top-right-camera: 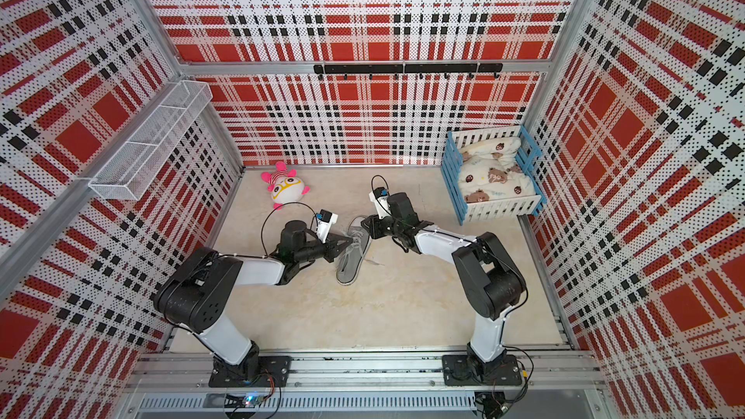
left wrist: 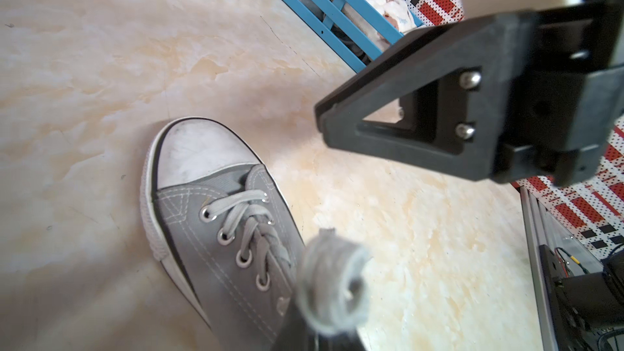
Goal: Tie the shoes
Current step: Cross the shoelace with the shoelace.
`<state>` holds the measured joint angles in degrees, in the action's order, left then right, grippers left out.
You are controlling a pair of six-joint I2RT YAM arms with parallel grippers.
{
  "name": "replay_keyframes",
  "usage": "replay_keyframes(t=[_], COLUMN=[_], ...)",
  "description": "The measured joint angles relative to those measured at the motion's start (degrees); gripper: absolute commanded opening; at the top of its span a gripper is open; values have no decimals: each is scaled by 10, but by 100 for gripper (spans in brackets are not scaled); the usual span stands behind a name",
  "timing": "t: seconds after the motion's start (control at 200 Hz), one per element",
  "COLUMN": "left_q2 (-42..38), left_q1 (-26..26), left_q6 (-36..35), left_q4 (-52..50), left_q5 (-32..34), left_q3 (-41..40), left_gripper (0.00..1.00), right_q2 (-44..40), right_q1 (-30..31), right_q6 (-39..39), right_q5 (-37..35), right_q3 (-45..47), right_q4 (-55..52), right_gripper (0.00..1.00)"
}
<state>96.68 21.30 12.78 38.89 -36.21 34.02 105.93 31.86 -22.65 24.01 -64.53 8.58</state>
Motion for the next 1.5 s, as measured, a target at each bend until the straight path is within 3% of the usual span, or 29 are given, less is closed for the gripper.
replay_keyframes(t=[0.175, 0.722, 1.498], left_q2=[-3, -7, -7], left_q1=[0, 0, 3], left_q6=[-2, -4, -4], left_q4=[-6, -10, -11], left_q5=[0, 0, 0], left_q3=[0, 0, 0], left_gripper=[0, 0, 0], right_q2=[37, 38, 38], right_q1=[0, 0, -17], right_q6=[25, 68, -10], right_q5=[48, 162, 243], right_q3=[-23, 2, 40], right_q4=[-30, -58, 17], right_gripper=[22, 21, 28])
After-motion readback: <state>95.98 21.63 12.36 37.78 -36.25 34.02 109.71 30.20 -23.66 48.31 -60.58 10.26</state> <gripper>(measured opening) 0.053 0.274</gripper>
